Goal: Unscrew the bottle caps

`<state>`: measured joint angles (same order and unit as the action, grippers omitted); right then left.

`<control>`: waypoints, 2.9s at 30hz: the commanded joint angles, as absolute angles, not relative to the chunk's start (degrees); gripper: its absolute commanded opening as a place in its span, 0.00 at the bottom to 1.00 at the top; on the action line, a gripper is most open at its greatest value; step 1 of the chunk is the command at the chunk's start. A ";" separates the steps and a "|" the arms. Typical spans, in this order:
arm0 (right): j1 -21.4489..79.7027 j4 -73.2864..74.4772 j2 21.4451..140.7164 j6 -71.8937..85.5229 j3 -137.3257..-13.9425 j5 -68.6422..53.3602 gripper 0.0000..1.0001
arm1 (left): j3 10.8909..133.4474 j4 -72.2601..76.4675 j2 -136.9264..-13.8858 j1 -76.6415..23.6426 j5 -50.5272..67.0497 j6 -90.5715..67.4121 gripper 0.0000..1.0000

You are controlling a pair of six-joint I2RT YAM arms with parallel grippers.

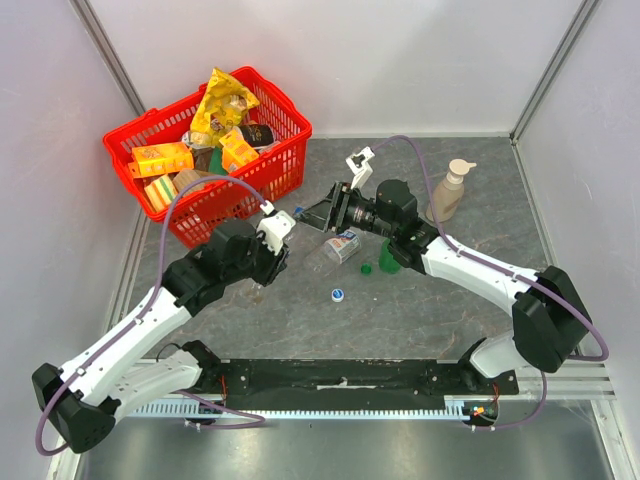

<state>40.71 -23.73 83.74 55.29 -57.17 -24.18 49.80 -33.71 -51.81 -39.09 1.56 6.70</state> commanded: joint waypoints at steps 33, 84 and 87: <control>39.46 -35.15 84.29 59.86 -55.73 -26.89 0.00 | 49.83 -31.38 -51.33 -39.02 5.80 5.98 0.02; 40.17 -94.22 71.19 70.75 -47.81 -57.13 0.02 | 53.35 -13.45 -46.49 -39.20 72.34 -1.58 0.02; 40.17 -93.43 70.93 70.58 -47.64 -56.52 0.18 | 53.44 -15.02 -46.32 -39.11 70.76 -0.53 0.02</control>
